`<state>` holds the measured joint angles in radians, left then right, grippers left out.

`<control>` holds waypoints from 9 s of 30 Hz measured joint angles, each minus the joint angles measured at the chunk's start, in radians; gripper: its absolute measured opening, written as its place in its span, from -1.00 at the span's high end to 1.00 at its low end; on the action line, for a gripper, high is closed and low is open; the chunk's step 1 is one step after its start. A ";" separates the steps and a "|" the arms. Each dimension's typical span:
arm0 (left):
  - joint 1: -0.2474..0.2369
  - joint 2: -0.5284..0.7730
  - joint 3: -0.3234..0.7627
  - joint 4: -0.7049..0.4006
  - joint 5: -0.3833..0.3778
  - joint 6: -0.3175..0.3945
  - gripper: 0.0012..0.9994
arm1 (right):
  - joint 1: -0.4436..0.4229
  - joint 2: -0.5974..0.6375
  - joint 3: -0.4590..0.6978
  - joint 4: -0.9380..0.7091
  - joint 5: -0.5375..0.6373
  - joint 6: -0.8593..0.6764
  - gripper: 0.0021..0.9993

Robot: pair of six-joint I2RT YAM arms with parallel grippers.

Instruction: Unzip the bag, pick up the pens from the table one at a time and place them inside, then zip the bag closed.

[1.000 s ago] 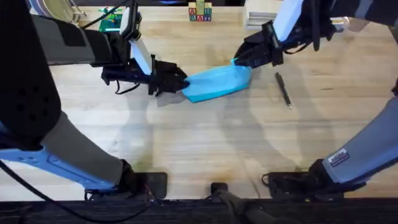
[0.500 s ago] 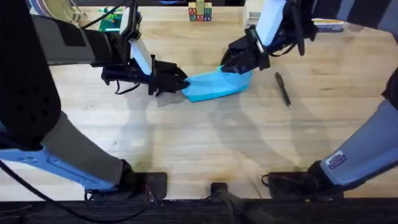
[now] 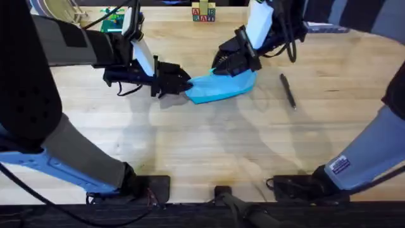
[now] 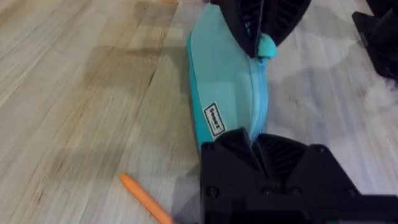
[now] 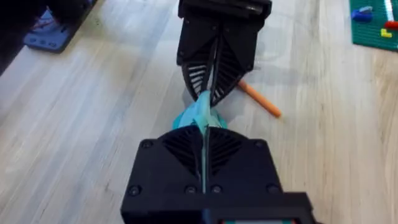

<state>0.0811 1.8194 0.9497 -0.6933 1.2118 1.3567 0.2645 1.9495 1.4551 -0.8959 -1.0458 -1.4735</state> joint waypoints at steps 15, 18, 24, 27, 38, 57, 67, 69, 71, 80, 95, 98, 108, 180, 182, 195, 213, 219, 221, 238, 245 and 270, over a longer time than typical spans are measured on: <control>0.000 0.000 0.000 0.002 0.000 0.000 0.92 | 0.073 0.000 0.000 0.087 0.013 0.077 0.95; 0.000 0.000 0.000 0.002 0.000 0.000 0.92 | 0.083 0.000 0.000 0.099 0.014 0.083 0.94; 0.000 0.000 0.000 0.002 0.000 0.000 0.92 | 0.135 0.000 0.000 0.169 0.055 0.150 0.94; 0.000 0.000 0.000 0.001 0.000 0.000 0.92 | 0.154 0.000 0.000 0.184 0.067 0.164 0.94; 0.000 0.000 0.000 -0.001 -0.003 0.000 0.92 | 0.174 0.000 0.001 0.193 0.099 0.173 0.95; 0.000 0.000 0.000 0.006 0.000 0.000 0.92 | 0.204 0.000 0.001 0.192 0.072 0.185 -0.99; 0.000 0.000 0.000 0.006 0.000 0.000 0.92 | 0.204 0.000 0.001 0.192 0.071 0.187 -0.99; 0.000 0.000 0.000 0.006 0.000 0.000 0.92 | 0.204 0.000 0.001 0.192 0.071 0.187 -0.99; 0.000 0.000 0.000 0.005 0.000 0.001 0.75 | 0.204 0.000 0.001 0.193 0.071 0.187 -0.99; 0.000 0.000 0.000 0.005 0.000 -0.003 -0.99 | 0.189 -0.007 0.001 0.156 0.068 0.187 -0.99; 0.004 0.000 0.000 0.010 -0.009 -0.003 -0.99 | 0.032 -0.235 0.001 0.003 0.058 0.187 -0.99; 0.014 0.000 0.003 0.009 -0.011 -0.003 -0.99 | -0.002 -0.266 0.001 -0.032 0.058 0.187 -0.99; 0.031 -0.168 0.014 -0.025 -0.117 -0.002 -0.99 | -0.075 -0.370 0.001 -0.136 0.078 0.187 -0.99; 0.031 -0.752 0.016 -0.134 -0.449 -0.565 -0.99 | -0.084 -0.470 0.001 -0.365 0.582 0.211 -0.99; 0.031 -0.752 0.016 -0.134 -0.450 -0.565 -0.99 | -0.084 -0.470 0.001 -0.366 0.582 0.211 -0.99; 0.031 -0.752 0.016 -0.134 -0.450 -0.565 -0.99 | -0.084 -0.470 0.001 -0.349 0.578 0.215 0.82; 0.031 -0.752 0.016 -0.134 -0.449 -0.565 -0.99 | -0.087 -0.470 0.001 -0.221 0.578 0.117 0.94; 0.031 -0.752 0.016 -0.134 -0.450 -0.565 -0.99 | -0.091 -0.422 0.002 -0.195 0.578 0.058 0.95; 0.031 -0.752 0.016 -0.134 -0.450 -0.565 -0.99 | -0.091 -0.395 0.002 -0.183 0.578 0.045 0.95; 0.031 -0.752 0.016 -0.134 -0.449 -0.566 -0.99 | -0.091 -0.224 0.002 -0.091 0.578 0.024 0.95; 0.031 -0.752 0.016 -0.134 -0.450 -0.568 -0.99 | -0.091 -0.193 0.002 -0.093 0.578 0.024 0.95; 0.031 -0.752 0.016 -0.134 -0.449 -0.568 -0.99 | -0.091 -0.054 0.002 -0.092 0.574 0.025 0.94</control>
<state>0.1120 1.0679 0.9657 -0.8268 0.7624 0.7883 0.1734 1.8957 1.4574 -0.9882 -0.4717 -1.4487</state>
